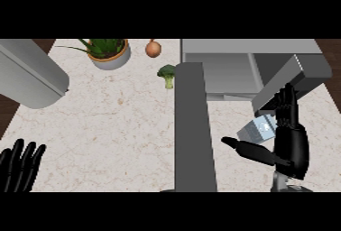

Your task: Pick up the milk, place it into the microwave and close the microwave

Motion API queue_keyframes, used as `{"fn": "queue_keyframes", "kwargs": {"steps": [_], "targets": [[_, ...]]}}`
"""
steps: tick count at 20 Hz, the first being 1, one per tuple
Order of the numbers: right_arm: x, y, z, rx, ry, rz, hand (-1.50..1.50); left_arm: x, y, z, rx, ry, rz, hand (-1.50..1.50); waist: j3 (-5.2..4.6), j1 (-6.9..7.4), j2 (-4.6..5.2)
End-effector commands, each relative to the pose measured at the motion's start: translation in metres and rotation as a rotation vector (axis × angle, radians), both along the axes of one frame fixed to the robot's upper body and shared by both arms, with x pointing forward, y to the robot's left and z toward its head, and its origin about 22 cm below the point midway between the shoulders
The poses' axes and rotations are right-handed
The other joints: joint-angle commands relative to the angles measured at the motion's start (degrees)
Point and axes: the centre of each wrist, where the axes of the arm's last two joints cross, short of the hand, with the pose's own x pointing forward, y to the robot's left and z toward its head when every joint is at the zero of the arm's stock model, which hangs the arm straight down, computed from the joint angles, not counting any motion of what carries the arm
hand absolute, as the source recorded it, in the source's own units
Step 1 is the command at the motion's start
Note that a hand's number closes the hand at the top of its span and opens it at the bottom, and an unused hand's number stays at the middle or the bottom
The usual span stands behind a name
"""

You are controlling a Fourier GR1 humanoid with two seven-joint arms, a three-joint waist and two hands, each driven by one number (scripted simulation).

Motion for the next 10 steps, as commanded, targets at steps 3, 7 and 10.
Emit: {"fn": "queue_keyframes", "kwargs": {"steps": [3, 7, 10], "targets": [[-0.005, -0.031, -0.013, -0.037, 0.022, -0.059, -1.5, 0.011, 0.01, 0.011, 0.014, 0.006, 0.015, -1.5, -0.01, -0.21, 0.02], [-0.003, -0.059, -0.037, -0.043, 0.05, -0.056, -1.5, -0.007, 0.008, 0.015, 0.01, 0.006, -0.002, -1.5, 0.01, -0.04, 0.02], [-0.002, -0.075, -0.05, -0.047, 0.081, -0.051, -1.5, 0.001, 0.004, 0.016, -0.002, 0.0, 0.005, -1.5, 0.01, -0.06, 0.04]]}}
